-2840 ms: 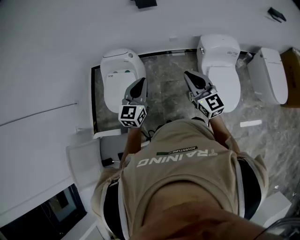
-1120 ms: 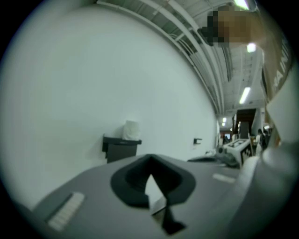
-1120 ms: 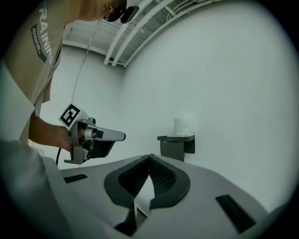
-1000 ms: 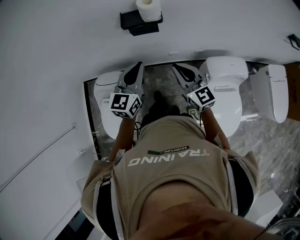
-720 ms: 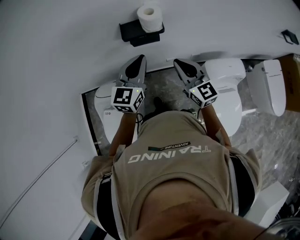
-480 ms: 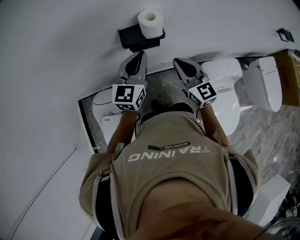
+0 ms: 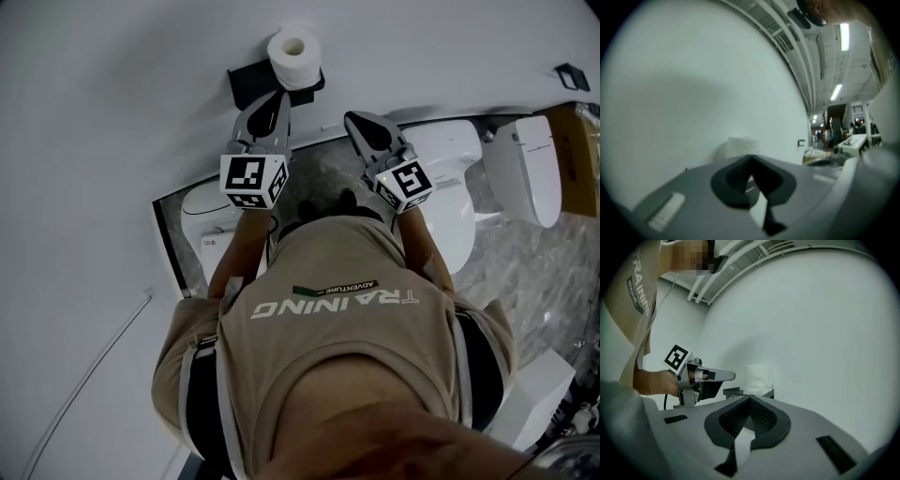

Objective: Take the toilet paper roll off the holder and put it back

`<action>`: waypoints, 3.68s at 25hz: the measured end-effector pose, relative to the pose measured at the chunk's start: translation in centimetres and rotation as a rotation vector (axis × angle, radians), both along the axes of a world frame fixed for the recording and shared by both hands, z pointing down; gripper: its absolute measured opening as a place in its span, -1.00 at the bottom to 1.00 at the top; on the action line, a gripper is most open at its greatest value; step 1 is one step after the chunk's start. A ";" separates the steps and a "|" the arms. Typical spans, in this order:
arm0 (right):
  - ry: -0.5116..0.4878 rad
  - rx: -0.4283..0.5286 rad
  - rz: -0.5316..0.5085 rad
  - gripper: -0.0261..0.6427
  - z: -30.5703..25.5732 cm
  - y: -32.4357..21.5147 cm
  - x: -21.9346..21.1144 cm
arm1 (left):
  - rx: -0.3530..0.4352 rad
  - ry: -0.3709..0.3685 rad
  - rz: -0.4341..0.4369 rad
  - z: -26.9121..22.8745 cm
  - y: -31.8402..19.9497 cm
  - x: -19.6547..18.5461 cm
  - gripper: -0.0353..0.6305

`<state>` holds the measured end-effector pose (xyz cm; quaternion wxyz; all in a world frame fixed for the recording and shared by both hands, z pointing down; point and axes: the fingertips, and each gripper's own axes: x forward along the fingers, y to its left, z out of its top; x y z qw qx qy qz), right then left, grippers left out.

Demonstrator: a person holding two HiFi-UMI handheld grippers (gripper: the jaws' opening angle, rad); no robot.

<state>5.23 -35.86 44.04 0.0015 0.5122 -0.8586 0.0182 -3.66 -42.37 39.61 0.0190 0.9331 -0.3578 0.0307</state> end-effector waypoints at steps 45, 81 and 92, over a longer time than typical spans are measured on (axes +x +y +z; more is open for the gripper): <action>-0.060 0.001 -0.212 -0.88 0.2 -2.9 4.7 | -0.011 -0.029 -0.274 -1.4 -4.2 1.2 0.16; -0.022 -0.041 -0.167 -0.88 1.7 11.7 -7.2 | -0.062 0.098 -0.195 0.4 12.5 -12.0 0.16; -0.020 -0.038 -0.168 -0.88 1.8 14.2 -4.6 | 0.008 0.075 -0.219 -1.6 11.3 -10.2 0.16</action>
